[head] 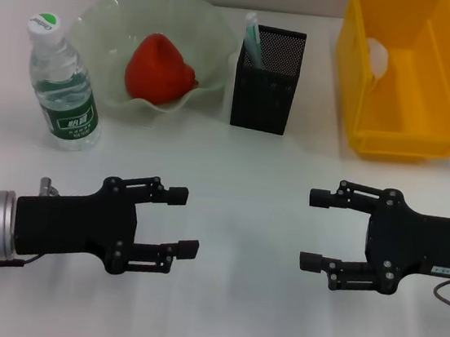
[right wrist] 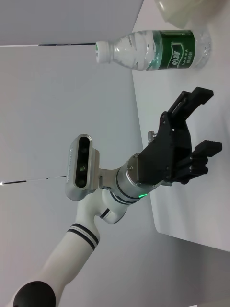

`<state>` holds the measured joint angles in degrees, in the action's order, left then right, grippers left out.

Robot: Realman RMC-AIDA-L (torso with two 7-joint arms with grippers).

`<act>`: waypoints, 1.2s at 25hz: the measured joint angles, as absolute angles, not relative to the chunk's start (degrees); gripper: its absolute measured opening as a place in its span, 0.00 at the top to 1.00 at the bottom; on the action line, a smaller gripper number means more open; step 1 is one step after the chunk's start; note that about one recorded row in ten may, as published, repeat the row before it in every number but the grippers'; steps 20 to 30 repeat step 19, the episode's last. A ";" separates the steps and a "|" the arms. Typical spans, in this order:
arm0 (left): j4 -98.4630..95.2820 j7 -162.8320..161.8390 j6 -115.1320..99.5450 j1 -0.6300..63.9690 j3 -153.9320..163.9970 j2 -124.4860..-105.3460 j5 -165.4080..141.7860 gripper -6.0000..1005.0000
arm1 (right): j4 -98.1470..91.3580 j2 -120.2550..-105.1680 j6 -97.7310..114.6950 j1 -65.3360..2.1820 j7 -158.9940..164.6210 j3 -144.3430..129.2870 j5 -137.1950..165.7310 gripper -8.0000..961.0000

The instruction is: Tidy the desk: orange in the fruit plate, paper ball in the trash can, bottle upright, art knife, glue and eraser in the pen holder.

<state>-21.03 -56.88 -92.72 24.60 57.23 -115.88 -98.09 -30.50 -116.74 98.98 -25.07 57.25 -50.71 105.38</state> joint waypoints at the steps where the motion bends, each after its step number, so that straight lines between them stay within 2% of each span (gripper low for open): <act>1: -21.28 -56.95 -92.82 24.42 57.09 -115.86 -98.09 0.23 | -30.49 -116.73 99.00 -25.11 57.30 -50.71 105.38 0.15; 30: -21.65 -57.21 -93.22 24.80 57.43 -115.75 -98.09 0.23 | -30.32 -116.81 99.29 -25.32 57.52 -50.71 105.39 0.15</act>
